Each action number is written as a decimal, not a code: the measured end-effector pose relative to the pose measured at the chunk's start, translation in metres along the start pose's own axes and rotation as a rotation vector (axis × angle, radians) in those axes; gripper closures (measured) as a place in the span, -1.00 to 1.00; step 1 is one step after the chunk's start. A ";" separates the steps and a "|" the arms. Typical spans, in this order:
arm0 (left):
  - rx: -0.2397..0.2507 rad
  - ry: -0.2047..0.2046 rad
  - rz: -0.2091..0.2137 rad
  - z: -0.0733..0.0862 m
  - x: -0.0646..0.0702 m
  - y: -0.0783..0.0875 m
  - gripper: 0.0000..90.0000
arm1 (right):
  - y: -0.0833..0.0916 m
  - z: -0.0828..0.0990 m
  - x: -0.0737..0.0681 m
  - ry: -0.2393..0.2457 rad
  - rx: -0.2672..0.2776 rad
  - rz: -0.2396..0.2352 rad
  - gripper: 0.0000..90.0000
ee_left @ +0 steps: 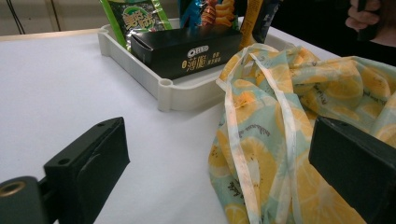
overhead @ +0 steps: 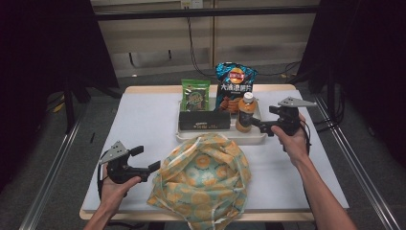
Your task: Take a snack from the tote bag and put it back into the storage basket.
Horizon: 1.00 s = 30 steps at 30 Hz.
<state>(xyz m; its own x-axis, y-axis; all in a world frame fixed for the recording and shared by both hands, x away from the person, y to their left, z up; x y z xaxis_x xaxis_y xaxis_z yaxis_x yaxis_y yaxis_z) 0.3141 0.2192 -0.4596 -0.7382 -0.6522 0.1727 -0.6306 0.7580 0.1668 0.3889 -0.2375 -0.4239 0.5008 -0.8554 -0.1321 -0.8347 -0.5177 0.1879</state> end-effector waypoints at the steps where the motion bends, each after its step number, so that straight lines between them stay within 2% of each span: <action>1: -0.003 -0.002 -0.001 0.000 0.000 0.000 -0.91 | 0.003 0.000 -0.002 0.004 -0.001 -0.007 -0.89; 3: -0.006 0.004 0.003 0.001 0.001 0.000 -0.91 | 0.012 0.001 -0.007 0.021 -0.006 -0.015 -0.86; 6: -0.008 0.001 -0.003 0.000 0.001 0.002 -0.91 | 0.023 0.002 -0.013 0.008 -0.004 -0.021 -0.86; 8: -0.006 0.013 -0.014 0.000 0.001 0.003 -0.91 | 0.031 0.004 -0.016 0.012 -0.001 -0.012 -0.86; 10: -0.012 0.000 -0.026 0.000 0.001 0.004 -0.91 | 0.039 0.006 -0.019 0.010 -0.004 -0.017 -0.87; 11: -0.011 0.002 -0.026 0.000 0.001 0.004 -0.91 | 0.048 0.010 -0.021 -0.005 -0.003 -0.023 -0.86; 12: -0.013 0.010 -0.017 0.001 0.002 0.004 -0.91 | 0.048 0.010 -0.021 -0.005 -0.003 -0.023 -0.86; 16: -0.035 -0.013 -0.026 0.003 0.007 0.001 -0.90 | 0.064 0.016 -0.024 -0.017 -0.001 -0.001 -0.85; 20: -0.030 -0.024 -0.018 0.002 0.011 0.003 -0.90 | 0.077 0.019 -0.029 -0.020 0.018 0.009 -0.85; 27: -0.025 -0.008 -0.044 0.000 0.014 0.007 -0.89 | 0.091 0.034 -0.038 -0.035 0.007 0.033 -0.86; 30: -0.020 -0.017 -0.043 -0.001 0.016 0.009 -0.87 | 0.096 0.039 -0.039 -0.036 0.001 0.044 -0.86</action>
<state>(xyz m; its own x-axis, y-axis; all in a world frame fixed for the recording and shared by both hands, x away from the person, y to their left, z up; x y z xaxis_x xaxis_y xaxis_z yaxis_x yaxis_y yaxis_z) 0.2968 0.2150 -0.4546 -0.7143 -0.6839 0.1487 -0.6572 0.7285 0.1934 0.2798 -0.2531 -0.4390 0.4554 -0.8760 -0.1591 -0.8557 -0.4800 0.1932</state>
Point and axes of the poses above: each handheld gripper's, and its own axes: y roughly backward along the jaws, z roughly out of its underside, x roughly to its right, the point moved 4 cm from there along -y, roughly forward along the jaws, and after that the axes turned 13 degrees about x, right-handed, at the moved point
